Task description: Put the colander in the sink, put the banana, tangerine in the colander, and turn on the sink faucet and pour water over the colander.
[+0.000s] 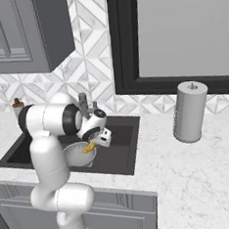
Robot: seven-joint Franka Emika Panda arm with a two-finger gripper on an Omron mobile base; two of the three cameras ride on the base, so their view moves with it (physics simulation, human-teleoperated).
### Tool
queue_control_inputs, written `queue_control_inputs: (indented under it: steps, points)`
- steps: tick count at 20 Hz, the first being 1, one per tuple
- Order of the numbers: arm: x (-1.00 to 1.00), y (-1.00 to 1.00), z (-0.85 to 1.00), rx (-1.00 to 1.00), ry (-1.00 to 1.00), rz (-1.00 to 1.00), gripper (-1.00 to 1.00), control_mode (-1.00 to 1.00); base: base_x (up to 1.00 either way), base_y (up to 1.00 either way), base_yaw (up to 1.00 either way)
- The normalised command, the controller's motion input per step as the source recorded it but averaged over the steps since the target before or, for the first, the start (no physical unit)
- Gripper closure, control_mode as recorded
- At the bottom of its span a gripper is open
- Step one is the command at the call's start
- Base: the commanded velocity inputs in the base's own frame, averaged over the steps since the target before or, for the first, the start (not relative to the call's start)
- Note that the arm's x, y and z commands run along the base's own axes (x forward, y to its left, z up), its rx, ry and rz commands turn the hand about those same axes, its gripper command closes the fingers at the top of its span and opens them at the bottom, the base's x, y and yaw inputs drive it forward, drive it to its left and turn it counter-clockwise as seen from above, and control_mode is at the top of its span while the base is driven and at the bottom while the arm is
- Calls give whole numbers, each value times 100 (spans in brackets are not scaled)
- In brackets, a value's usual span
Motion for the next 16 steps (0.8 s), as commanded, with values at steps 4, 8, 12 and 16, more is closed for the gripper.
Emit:
queue_control_inputs:
  steps: [4,8,12,16]
  points:
    - [21,9,-38,0,0,-9,100,-100,0,0,0]
    - [1,10,-33,0,0,-4,100,-100,0,0,0]
    - [0,13,-23,0,0,-2,100,-100,0,0,0]
    - [2,9,-21,0,0,-1,100,-100,0,0,0]
